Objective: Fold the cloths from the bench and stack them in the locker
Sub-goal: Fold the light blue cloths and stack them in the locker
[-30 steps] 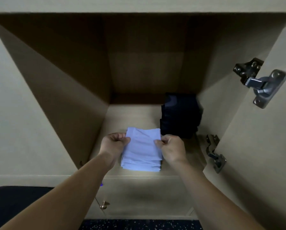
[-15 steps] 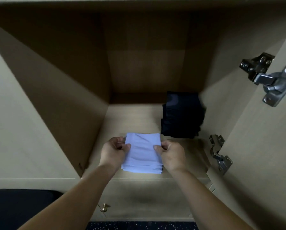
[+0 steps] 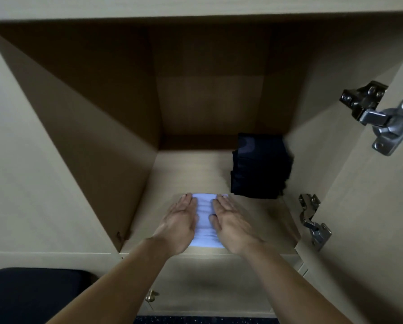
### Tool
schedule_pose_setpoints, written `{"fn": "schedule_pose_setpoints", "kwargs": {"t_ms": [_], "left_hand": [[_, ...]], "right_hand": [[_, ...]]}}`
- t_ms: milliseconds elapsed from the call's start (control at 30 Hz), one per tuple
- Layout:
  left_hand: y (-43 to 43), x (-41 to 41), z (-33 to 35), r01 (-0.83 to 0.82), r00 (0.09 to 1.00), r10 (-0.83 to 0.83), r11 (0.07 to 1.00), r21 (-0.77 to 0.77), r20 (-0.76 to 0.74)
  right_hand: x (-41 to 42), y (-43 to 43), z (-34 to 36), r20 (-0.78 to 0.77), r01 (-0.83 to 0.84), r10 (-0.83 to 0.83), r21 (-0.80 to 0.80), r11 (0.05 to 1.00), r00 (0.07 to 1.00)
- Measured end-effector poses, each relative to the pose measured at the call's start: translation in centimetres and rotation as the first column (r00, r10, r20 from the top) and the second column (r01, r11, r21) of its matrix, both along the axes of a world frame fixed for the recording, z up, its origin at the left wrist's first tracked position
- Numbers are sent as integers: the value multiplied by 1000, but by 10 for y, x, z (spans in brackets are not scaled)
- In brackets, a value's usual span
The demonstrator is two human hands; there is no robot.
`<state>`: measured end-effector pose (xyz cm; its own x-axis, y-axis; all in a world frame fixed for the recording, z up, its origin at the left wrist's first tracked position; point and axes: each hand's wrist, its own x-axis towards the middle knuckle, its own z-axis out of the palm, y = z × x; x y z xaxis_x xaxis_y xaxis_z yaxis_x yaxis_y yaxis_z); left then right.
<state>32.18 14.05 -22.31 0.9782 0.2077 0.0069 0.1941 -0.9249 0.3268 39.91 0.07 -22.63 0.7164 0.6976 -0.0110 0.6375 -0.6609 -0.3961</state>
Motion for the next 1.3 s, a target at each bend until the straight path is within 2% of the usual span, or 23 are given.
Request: {"fn": "schedule_pose_setpoints", "kwargs": {"t_ms": [133,233,367,500,633,733,867,1067,1300], "left_hand": [[2,-5,-20,14,993,7,983,-182,116],[2,-5,-26,1,991,30,972,-236,128],[4,-3,-24,-13,998,24,983,-184,60],[2,-15,-2,-74,996,79,990,-119,33],[2,-46,35,-128,991,129,991,-42,22],[-1,-78,66,-172,985,172,984,54,-8],[-5,-133,101,-231,973,232,968,99,2],[-2,-247,127,-377,926,376,922,91,34],[13,-404,123,-602,798,601,797,52,31]], "right_hand": [[-2,-4,-19,-63,54,-50,72,996,997],[-3,-3,-29,-60,69,-63,101,992,996],[-1,0,-27,-97,76,-68,79,994,993],[-3,1,-2,-144,175,-149,185,967,978],[-15,-6,35,-83,231,-222,123,965,972],[-37,-12,63,-43,193,-190,87,977,981],[-82,-18,105,-10,133,-132,57,989,991],[-165,-7,142,43,-25,23,36,999,999],[-287,26,137,26,-239,238,52,970,971]]}}
